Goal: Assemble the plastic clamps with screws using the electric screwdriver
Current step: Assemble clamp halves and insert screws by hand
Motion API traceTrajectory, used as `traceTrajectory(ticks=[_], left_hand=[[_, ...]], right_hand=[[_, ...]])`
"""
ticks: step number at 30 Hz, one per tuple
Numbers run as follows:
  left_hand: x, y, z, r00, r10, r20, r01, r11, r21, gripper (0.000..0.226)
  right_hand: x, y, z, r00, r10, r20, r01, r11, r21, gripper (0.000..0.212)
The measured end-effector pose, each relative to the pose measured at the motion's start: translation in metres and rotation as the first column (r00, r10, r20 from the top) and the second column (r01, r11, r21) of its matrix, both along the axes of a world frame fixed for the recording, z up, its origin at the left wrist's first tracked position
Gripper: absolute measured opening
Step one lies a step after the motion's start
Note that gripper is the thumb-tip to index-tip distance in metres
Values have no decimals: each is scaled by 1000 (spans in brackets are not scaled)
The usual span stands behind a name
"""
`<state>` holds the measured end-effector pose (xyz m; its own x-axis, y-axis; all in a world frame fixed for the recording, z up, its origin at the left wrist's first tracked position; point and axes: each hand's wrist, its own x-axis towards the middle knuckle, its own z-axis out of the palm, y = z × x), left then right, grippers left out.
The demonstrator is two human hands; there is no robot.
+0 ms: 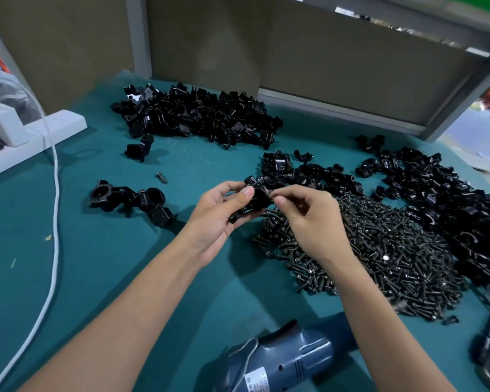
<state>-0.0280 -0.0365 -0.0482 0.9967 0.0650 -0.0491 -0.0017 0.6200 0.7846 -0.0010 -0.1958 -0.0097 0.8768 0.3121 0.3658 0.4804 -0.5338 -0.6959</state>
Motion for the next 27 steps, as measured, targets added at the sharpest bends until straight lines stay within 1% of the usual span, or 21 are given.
traceTrajectory(ticks=[1,3,5,8,12,14,16,19,23,27], left_hand=[[0,0,0,1000,-2,3,2,1000,-2,35],[1,1,0,1000,-5,3,5,1000,-6,36],[1,2,-1,1000,-12,1,12,1000,-12,37],[1,2,-1,1000,-26,0,26,999,-20,37],[0,3,0,998,-59,6,59,998,-4,37],[-1,1,0,997,-72,3,72,997,5,40],[-1,0,0,997,-77,-4,77,997,16,41],[-2,-2,0,997,-79,-13,79,997,20,37],[-3,-2,0,996,-93,1,93,995,-36,35],[-3,-1,0,994,-106,-2,105,993,-61,35]], right_hand=[[0,0,-1,1000,-7,17,7,1000,5,15],[0,-2,-2,998,-41,53,37,997,74,16],[1,-3,-2,997,-61,51,54,992,113,17],[3,-1,-2,1000,-27,-2,28,996,81,18],[5,-4,2,994,-4,-105,16,994,112,23],[6,-6,6,990,1,-144,12,996,89,27],[7,-8,9,988,-29,-154,34,999,31,27],[7,-9,11,991,-59,-120,51,997,-63,17],[3,-9,10,999,3,-52,-6,998,-56,19],[3,-8,12,998,18,-54,-24,993,-116,20]])
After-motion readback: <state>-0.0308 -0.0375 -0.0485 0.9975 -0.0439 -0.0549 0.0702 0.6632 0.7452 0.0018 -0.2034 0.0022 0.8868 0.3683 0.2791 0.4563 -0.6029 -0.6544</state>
